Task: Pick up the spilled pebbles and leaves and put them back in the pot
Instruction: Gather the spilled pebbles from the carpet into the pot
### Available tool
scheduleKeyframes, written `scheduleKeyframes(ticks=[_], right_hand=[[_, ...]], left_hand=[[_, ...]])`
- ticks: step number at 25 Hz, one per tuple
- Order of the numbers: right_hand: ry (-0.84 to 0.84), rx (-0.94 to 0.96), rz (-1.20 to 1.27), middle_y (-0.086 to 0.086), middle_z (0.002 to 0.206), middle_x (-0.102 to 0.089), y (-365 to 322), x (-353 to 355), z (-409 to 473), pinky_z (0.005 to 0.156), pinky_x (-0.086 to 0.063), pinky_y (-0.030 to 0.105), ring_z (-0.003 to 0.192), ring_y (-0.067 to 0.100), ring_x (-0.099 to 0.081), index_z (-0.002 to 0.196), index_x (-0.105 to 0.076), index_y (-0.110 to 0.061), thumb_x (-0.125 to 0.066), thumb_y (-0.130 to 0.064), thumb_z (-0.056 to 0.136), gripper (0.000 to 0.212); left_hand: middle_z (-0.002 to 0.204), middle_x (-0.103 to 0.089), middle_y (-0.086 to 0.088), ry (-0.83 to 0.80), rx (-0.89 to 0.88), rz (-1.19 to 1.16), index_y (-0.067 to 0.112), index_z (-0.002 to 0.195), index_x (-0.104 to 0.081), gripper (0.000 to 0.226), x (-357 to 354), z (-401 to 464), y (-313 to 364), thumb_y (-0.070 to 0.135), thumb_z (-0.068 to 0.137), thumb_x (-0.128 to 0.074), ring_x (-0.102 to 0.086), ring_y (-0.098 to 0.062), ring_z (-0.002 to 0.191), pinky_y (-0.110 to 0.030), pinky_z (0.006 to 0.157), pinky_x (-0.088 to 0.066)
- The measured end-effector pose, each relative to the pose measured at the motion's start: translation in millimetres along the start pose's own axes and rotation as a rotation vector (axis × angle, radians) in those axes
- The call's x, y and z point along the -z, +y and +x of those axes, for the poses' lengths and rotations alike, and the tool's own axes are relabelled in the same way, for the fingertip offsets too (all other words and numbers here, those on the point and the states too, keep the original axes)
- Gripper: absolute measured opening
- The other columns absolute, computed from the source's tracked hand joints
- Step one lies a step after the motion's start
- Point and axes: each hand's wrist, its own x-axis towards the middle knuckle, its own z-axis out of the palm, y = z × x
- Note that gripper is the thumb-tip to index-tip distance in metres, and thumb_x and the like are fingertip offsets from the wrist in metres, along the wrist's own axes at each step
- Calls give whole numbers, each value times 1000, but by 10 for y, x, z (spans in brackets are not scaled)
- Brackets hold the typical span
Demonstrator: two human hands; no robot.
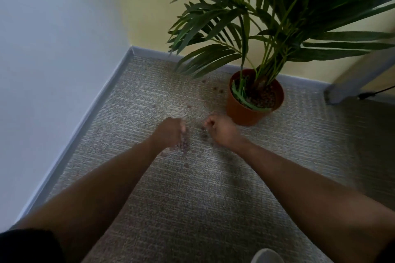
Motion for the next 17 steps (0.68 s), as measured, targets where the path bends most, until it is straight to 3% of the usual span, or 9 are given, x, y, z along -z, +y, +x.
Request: scheduleKeyframes(ticks=[1,3,6,9,11,14,17], right_hand=[[-138,-8,-84,14,99,-66,-16,-152,-21,81,-51,31,89,25,-61,94,-65,-6,-63,-2,81,14],[-363,-46,-247,18,117,-55,-55,-426,-74,88,-50,32,105,33,-58,117,-57,-11,-71,-16,78,41],[-460,-56,-282,15,123,-46,-89,-689,-174,88,-50,33,107,36,-57,132,-45,-16,-81,-32,72,72],[-454,138,-278,12,132,-45,-84,-795,-276,83,-42,27,114,32,-55,131,-48,-18,-73,-25,78,59],[-513,242,-316,10,137,-44,-96,-857,-342,87,-47,32,114,32,-56,129,-50,-21,-63,-21,85,46],[-530,250,-402,15,127,-47,-154,-964,-407,87,-50,39,109,36,-58,120,-55,-19,-46,-24,96,26],[-481,274,-480,19,121,-49,-205,-1014,-399,85,-51,43,107,38,-58,122,-52,-14,-40,-22,99,27]], left_hand=[[102,-61,-21,-15,33,171,4,104,-63,23,-10,-137,-211,0,82,-58,-63,-35,94,-36,82,-49],[116,-50,-21,-14,160,346,7,118,-53,35,-7,-387,-571,11,83,-59,-62,-41,99,-41,83,-50],[130,-42,-24,-27,263,393,7,128,-43,47,-24,-614,-893,11,84,-57,-62,-44,101,-45,84,-51],[126,-42,-23,24,254,399,9,127,-41,45,-16,-642,-1025,9,84,-54,-63,-43,97,-47,80,-53],[125,-42,-20,31,233,421,14,130,-40,49,35,-613,-1112,9,83,-56,-62,-41,98,-48,82,-54],[124,-42,-14,-54,162,482,23,134,-39,50,121,-574,-1247,14,86,-52,-61,-36,103,-45,87,-53],[118,-48,-12,-58,115,502,20,122,-43,35,114,-514,-1297,15,88,-47,-60,-34,105,-42,85,-51]])
